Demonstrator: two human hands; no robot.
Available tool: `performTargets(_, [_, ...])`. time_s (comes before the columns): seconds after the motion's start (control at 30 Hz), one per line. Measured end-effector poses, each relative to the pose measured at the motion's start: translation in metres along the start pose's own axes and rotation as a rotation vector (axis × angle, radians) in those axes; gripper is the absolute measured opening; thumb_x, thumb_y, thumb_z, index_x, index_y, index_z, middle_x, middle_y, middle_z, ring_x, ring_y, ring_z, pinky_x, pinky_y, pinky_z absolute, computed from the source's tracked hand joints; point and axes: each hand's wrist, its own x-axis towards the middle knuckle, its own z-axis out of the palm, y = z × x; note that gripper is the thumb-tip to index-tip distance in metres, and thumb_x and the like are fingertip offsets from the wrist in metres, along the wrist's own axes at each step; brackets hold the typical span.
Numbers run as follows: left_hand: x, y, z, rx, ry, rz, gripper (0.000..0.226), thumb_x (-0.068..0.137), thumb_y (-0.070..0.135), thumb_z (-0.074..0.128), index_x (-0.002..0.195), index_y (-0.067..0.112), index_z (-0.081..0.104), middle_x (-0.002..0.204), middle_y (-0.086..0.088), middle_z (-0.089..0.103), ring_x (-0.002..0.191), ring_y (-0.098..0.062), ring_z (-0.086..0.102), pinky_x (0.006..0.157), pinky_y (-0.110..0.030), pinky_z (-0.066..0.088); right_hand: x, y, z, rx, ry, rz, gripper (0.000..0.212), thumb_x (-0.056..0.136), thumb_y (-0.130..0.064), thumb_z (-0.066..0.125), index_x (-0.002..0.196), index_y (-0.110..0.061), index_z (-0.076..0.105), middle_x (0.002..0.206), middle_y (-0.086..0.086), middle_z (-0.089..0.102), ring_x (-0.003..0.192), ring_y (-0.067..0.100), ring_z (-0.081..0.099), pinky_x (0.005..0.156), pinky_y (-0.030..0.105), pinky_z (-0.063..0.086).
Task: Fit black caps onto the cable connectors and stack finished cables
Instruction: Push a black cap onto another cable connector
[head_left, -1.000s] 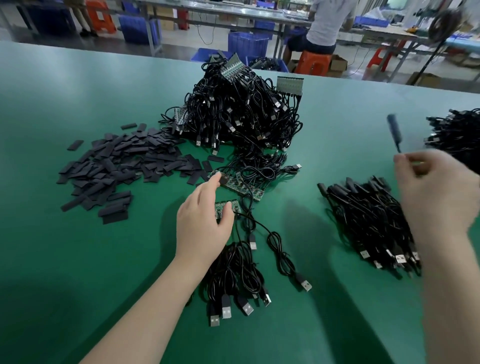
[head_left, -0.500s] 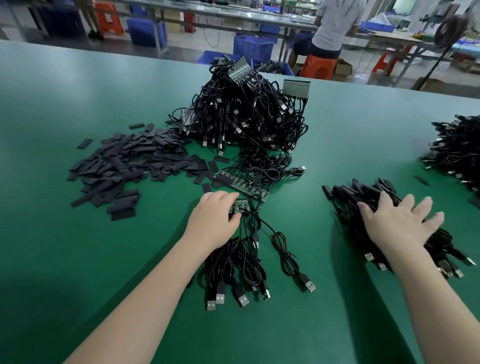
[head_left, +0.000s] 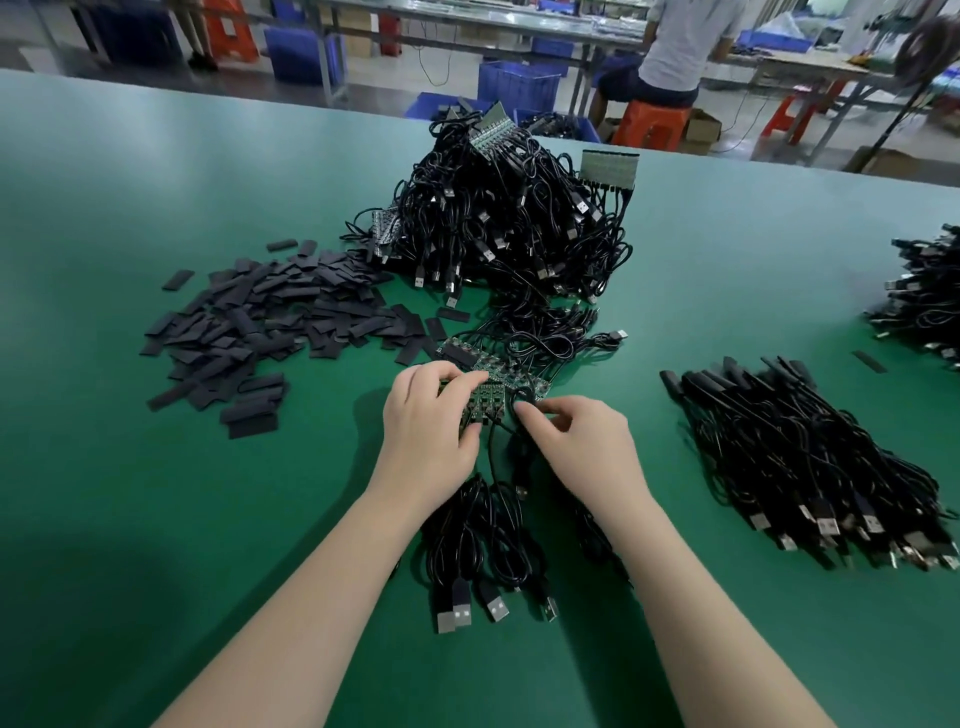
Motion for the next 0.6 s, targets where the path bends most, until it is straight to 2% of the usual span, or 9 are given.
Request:
performTargets(0.1, [0.0, -0.001, 0.0, -0.015, 0.001, 0.017, 0.049, 0.082, 0.016, 0.07, 0.129, 0.024, 0.059, 0.12, 0.0, 0.051, 0.12, -0.023, 0.037, 0.104, -0.033, 0.028, 0.01, -0.006, 0.006, -0.057, -0.001, 0.076, 0.04, 0.089, -0.057, 0.061, 0.112, -0.027, 0.071, 0.095, -0.005, 0.071, 0.08, 0.016, 0.061, 0.066, 0.027, 0.045])
performTargets(0.2, [0.0, -0.001, 0.0, -0.02, 0.002, 0.02, 0.046, 0.084, 0.016, 0.069, 0.128, 0.023, 0.06, 0.119, 0.002, 0.052, 0.118, -0.022, 0.04, 0.101, -0.034, 0.031, 0.015, -0.008, 0.004, 0.003, 0.016, 0.086, 0.02, 0.09, -0.043, 0.062, 0.1, -0.029, 0.072, 0.093, -0.008, 0.071, 0.083, 0.015, 0.064, 0.069, 0.028, 0.051])
performTargets(0.3, [0.0, 0.0, 0.0, -0.01, -0.009, 0.018, 0.044, 0.087, 0.016, 0.066, 0.13, 0.022, 0.06, 0.119, 0.003, 0.053, 0.119, -0.021, 0.04, 0.101, -0.035, 0.032, 0.015, -0.007, -0.006, 0.09, 0.127, 0.044, 0.011, 0.092, -0.033, 0.06, 0.096, -0.027, 0.069, 0.088, -0.012, 0.068, 0.08, 0.012, 0.065, 0.072, 0.031, 0.054])
performTargets(0.37, [0.0, 0.0, 0.0, -0.006, -0.044, 0.012, 0.043, 0.089, 0.017, 0.063, 0.132, 0.023, 0.059, 0.122, 0.003, 0.053, 0.122, -0.02, 0.04, 0.103, -0.037, 0.032, 0.014, -0.007, -0.015, 0.123, 0.207, -0.021, 0.009, 0.094, -0.031, 0.059, 0.097, -0.024, 0.065, 0.084, -0.017, 0.064, 0.075, 0.006, 0.063, 0.07, 0.031, 0.054])
performTargets(0.47, [0.001, 0.002, 0.0, -0.002, -0.044, -0.017, 0.037, 0.094, 0.018, 0.056, 0.13, 0.024, 0.062, 0.126, 0.004, 0.055, 0.126, -0.019, 0.042, 0.106, -0.039, 0.03, 0.008, -0.01, -0.027, 0.134, 0.311, -0.162, 0.002, 0.097, -0.028, 0.059, 0.095, -0.027, 0.058, 0.08, -0.021, 0.061, 0.072, -0.005, 0.059, 0.062, 0.02, 0.047])
performTargets(0.53, [0.003, 0.005, -0.005, -0.052, 0.005, -0.03, 0.029, 0.098, 0.025, 0.05, 0.121, 0.024, 0.068, 0.124, 0.007, 0.059, 0.124, -0.017, 0.045, 0.106, -0.04, 0.031, 0.0, -0.015, -0.031, 0.131, 0.327, -0.307, 0.004, 0.097, -0.023, 0.06, 0.095, -0.026, 0.06, 0.081, -0.019, 0.064, 0.074, 0.005, 0.063, 0.063, 0.024, 0.049])
performTargets(0.6, [0.005, 0.008, -0.013, -0.284, 0.042, -0.024, 0.039, 0.101, 0.039, 0.039, 0.098, 0.018, 0.071, 0.117, 0.013, 0.064, 0.12, -0.008, 0.051, 0.103, -0.033, 0.037, -0.009, -0.02, -0.031, 0.033, 0.326, -0.492, 0.005, 0.095, -0.017, 0.063, 0.099, -0.017, 0.067, 0.088, -0.007, 0.069, 0.077, 0.015, 0.065, 0.064, 0.031, 0.051])
